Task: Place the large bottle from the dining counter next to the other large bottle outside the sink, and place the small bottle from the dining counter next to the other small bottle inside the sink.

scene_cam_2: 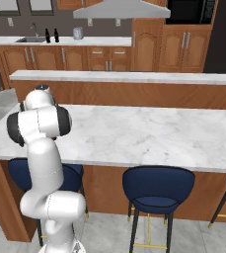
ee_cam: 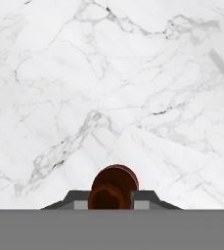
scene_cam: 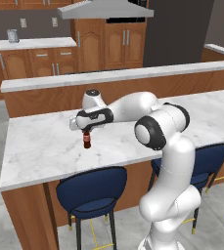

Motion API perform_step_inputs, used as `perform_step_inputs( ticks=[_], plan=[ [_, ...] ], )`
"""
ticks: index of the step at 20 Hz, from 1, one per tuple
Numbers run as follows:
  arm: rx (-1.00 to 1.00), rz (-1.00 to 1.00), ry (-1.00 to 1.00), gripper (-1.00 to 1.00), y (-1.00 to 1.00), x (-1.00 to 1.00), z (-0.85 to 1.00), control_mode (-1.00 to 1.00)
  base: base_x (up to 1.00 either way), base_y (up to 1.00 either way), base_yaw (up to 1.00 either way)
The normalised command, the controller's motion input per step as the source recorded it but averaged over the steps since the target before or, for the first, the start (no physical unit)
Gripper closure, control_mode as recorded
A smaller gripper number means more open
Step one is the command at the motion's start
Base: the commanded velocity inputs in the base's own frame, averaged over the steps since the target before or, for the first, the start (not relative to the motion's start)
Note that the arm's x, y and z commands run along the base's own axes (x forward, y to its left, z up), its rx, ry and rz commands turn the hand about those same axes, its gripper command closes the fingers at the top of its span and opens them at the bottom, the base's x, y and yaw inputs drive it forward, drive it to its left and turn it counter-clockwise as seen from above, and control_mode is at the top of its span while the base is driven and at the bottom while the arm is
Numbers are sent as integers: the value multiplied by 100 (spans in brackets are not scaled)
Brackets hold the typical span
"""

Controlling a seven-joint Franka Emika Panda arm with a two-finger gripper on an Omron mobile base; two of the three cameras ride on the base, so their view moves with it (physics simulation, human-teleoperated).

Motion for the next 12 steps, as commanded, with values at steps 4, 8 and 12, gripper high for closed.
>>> perform_step_inputs(
  ticks=[4,8,12],
  plan=[
    [0,0,0,100,0,-7,64,-100,0,0,0],
    [0,0,1,100,0,-5,85,-100,0,0,0],
    [0,0,1,100,0,-37,71,-100,0,0,0]
  ],
)
